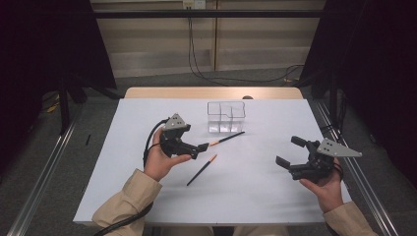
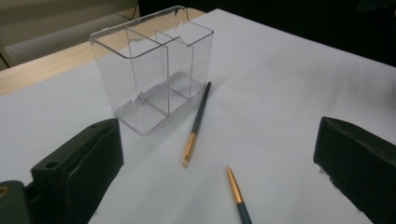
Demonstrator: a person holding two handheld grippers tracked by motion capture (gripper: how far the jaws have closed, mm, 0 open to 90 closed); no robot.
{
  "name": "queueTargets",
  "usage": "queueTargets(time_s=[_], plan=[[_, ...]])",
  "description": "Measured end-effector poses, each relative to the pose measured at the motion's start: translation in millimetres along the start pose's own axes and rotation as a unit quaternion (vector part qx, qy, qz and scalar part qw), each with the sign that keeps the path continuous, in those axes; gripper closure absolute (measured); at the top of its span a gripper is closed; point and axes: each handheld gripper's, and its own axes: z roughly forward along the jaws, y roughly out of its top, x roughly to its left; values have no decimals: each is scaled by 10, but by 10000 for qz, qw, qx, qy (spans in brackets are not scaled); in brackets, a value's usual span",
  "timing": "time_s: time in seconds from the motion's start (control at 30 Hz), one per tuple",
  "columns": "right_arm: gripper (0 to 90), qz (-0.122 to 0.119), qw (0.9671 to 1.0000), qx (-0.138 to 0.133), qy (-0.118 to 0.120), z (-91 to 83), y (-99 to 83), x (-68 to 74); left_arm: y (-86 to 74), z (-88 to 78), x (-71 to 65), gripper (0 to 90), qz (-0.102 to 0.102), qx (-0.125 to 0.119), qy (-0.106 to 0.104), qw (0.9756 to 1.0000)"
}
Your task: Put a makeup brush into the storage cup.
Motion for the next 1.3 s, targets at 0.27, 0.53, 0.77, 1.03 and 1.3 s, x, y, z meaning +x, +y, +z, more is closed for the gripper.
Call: queueTargets(time_s=[0.27,0.53,0.77,1.03,1.3], plan=[[6,-7,10000,21,5,1,0,0,45,47,-2,13,11,489,-49,9988],[6,-9,10000,43,13,7,-1,6,52,72,16,15,-20,724,-28,9974],[6,-8,10000,73,42,17,-9,1,91,67,24,17,-89,895,-180,9958],[6,-40,9999,107,52,19,-6,9,108,132,-10,18,-94,1262,-265,9916],[6,-40,9999,116,46,17,-6,6,119,183,-7,34,-196,1644,-327,9857]])
